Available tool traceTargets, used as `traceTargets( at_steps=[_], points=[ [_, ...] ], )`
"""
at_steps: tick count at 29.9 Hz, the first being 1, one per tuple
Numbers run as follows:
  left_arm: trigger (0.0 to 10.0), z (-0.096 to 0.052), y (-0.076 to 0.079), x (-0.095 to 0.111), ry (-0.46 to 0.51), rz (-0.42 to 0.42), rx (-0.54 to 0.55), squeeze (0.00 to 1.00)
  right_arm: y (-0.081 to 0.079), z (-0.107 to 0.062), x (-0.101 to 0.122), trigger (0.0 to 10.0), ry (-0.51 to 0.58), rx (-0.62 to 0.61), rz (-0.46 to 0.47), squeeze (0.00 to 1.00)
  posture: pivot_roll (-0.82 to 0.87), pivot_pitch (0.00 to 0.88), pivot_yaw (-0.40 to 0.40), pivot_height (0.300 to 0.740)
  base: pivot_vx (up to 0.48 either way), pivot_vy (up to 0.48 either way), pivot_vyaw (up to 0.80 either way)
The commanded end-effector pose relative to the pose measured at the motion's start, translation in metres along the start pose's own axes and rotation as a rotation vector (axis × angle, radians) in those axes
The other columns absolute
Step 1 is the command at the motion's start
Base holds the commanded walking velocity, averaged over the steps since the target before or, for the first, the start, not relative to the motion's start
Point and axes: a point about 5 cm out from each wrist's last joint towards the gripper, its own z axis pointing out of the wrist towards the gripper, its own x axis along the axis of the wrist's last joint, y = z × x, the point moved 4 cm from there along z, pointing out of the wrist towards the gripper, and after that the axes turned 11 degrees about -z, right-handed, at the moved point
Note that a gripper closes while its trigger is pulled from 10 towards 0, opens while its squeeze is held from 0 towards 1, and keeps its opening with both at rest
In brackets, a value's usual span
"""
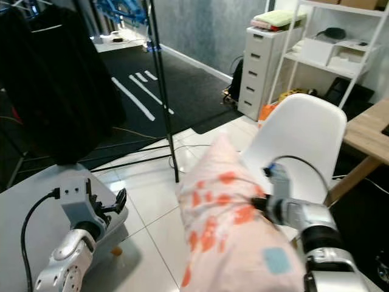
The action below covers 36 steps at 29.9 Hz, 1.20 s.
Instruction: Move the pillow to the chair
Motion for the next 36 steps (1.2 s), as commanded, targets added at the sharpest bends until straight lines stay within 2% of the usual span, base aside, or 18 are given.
traceTargets(
  at_steps=[1, 7, 11, 13, 15, 18, 19, 21, 23, 24, 28, 36],
  points=[
    [10.0, 0.000, -0.001, -0.001, -0.010, -0.016, -0.001, 0.00, 0.022, -0.007, 0.008, 10.0, 0.030, -0.125, 0.006, 0.00, -0.18, 0.024, -0.004, 0.740, 0.000, 0.000, 0.00],
    [10.0, -0.001, -0.003, 0.002, -0.005, -0.010, 0.000, 0.00, 0.053, -0.018, 0.010, 10.0, 0.065, -0.297, 0.033, 0.00, -0.18, 0.026, -0.002, 0.740, 0.000, 0.000, 0.00],
    [10.0, -0.001, -0.003, 0.002, -0.005, -0.010, 0.000, 0.00, 0.053, -0.018, 0.010, 10.0, 0.065, -0.297, 0.033, 0.00, -0.18, 0.026, -0.002, 0.740, 0.000, 0.000, 0.00],
    [10.0, -0.001, -0.002, 0.002, -0.003, -0.005, -0.003, 0.00, 0.058, -0.021, 0.017, 10.0, 0.094, -0.319, 0.044, 0.00, -0.18, 0.030, -0.002, 0.740, 0.000, 0.000, 0.00],
    [10.0, -0.001, -0.001, 0.003, -0.003, -0.004, -0.006, 0.00, 0.056, -0.021, 0.022, 10.0, 0.115, -0.306, 0.044, 0.00, -0.18, 0.031, -0.002, 0.740, 0.000, 0.000, 0.00],
    [10.0, 0.000, 0.001, 0.003, -0.002, -0.008, -0.010, 0.00, 0.039, -0.016, 0.036, 10.0, 0.181, -0.216, 0.019, 0.00, -0.18, 0.033, -0.002, 0.740, 0.000, 0.000, 0.00],
    [10.0, 0.000, 0.001, 0.003, -0.002, -0.008, -0.010, 0.00, 0.039, -0.016, 0.036, 10.0, 0.181, -0.216, 0.019, 0.00, -0.18, 0.033, -0.002, 0.740, 0.000, 0.000, 0.00],
    [10.0, 0.000, 0.001, 0.004, 0.005, -0.023, -0.002, 0.00, 0.027, -0.012, 0.041, 10.0, 0.206, -0.152, 0.013, 0.00, -0.18, 0.034, -0.002, 0.740, 0.000, 0.000, 0.00],
    [10.0, 0.000, 0.001, 0.004, 0.005, -0.023, -0.002, 0.00, 0.027, -0.012, 0.041, 10.0, 0.206, -0.152, 0.013, 0.00, -0.18, 0.034, -0.002, 0.740, 0.000, 0.000, 0.00],
    [10.0, 0.000, 0.000, 0.005, 0.007, -0.024, -0.001, 0.00, 0.022, -0.010, 0.042, 10.0, 0.209, -0.128, 0.002, 0.00, -0.18, 0.034, -0.002, 0.740, 0.000, 0.000, -0.74],
    [10.0, 0.000, -0.002, 0.007, 0.013, -0.025, 0.003, 0.00, 0.018, -0.009, 0.041, 10.0, 0.204, -0.113, -0.004, 0.00, -0.18, 0.035, -0.002, 0.740, 0.000, 0.000, -0.70],
    [10.0, 0.001, -0.002, 0.011, 0.026, -0.033, 0.001, 0.00, 0.021, -0.008, 0.036, 10.0, 0.180, -0.126, -0.002, 0.00, -0.18, 0.038, 0.002, 0.740, 0.000, 0.000, -0.66]
  ],
)
